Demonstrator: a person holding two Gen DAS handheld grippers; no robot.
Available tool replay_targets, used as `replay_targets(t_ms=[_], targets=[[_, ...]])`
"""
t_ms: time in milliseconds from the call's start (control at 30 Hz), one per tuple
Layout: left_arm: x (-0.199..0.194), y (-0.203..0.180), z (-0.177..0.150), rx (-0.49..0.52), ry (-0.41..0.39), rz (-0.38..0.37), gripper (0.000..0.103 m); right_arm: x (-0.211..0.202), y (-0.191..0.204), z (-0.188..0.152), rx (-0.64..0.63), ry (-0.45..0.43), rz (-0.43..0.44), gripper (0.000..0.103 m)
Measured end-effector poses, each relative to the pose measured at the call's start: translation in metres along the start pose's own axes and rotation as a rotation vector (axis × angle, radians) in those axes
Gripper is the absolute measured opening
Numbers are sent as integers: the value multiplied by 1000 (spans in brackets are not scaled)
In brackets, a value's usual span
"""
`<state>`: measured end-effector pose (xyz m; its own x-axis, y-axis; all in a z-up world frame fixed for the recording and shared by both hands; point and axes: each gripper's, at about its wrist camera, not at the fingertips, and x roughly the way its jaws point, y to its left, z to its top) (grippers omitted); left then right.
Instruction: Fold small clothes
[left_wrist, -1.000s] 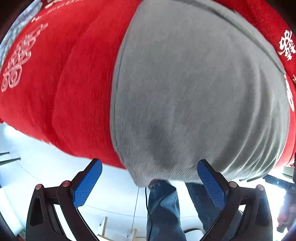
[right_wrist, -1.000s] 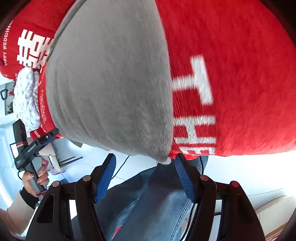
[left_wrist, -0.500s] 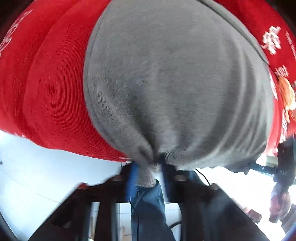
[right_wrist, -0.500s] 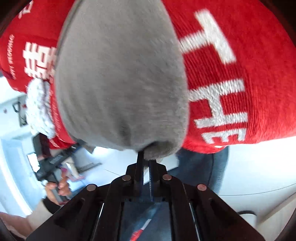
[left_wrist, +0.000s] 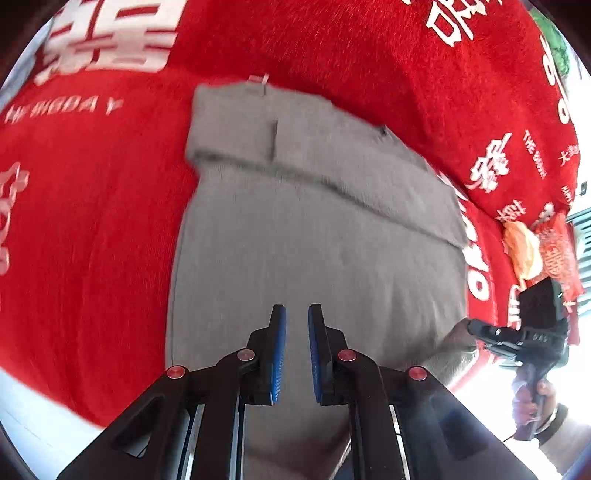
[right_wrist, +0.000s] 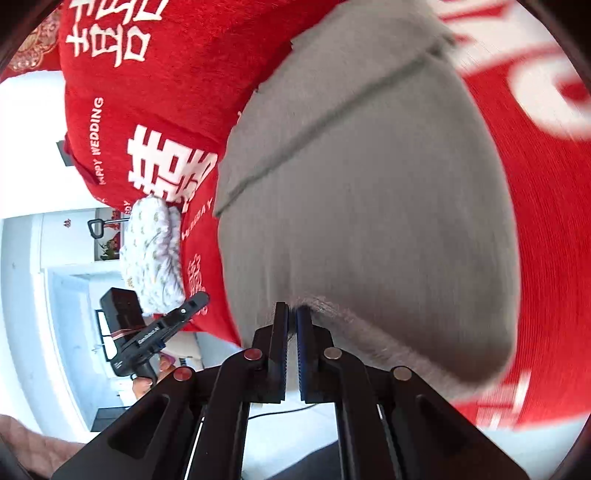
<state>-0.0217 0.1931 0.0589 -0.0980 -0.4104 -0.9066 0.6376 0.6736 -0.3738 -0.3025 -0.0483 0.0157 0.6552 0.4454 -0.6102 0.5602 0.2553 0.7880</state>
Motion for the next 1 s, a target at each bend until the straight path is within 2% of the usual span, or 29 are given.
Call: replay_targets(t_ms=[133, 167, 233, 300, 333, 367, 433, 500, 533, 567, 600, 667, 767, 867, 933, 967, 1000], targets=[[-1, -14, 18, 76, -17, 116, 15, -11, -3, 44, 22, -43, -20, 2], [1, -12, 18, 82, -7, 129, 15, -12, -3, 48, 15, -47, -49, 6], [1, -4, 15, 85, 22, 144, 15, -11, 10, 53, -94, 0, -154, 10], [4, 3, 6, 81, 52, 145, 15, 0, 34, 38, -275, 106, -276, 37], [8, 3, 3, 79, 66, 150, 15, 5, 41, 29, -344, 145, -319, 66], [11, 6, -2, 77, 84, 160, 15, 14, 50, 16, -430, 187, -370, 71], [18, 7, -12, 77, 106, 167, 15, 35, 58, 1, -540, 257, -425, 71], [21, 6, -19, 91, 123, 166, 15, 57, 54, -7, -562, 315, -473, 63], [22, 6, -21, 103, 130, 163, 15, 67, 52, -10, -564, 338, -487, 46], [24, 5, -24, 118, 143, 158, 15, 76, 53, -15, -580, 348, -516, 16], [24, 5, -25, 127, 151, 161, 15, 78, 54, -19, -615, 345, -543, 9], [23, 6, -24, 136, 157, 176, 15, 73, 66, -28, -693, 318, -552, 8], [9, 13, -15, 110, 116, 190, 15, 38, 93, -26, -732, 181, -493, 8], [-6, 21, -3, 72, 70, 218, 15, -6, 91, 2, -595, 6, -476, 8], [-13, 25, 4, 60, 53, 246, 16, -23, 67, 30, -449, -55, -470, 8], [-14, 26, 7, 50, 51, 255, 26, -27, 51, 42, -382, -65, -469, 8], [-15, 27, 9, 41, 44, 259, 69, -26, 43, 48, -354, -64, -474, 8]])
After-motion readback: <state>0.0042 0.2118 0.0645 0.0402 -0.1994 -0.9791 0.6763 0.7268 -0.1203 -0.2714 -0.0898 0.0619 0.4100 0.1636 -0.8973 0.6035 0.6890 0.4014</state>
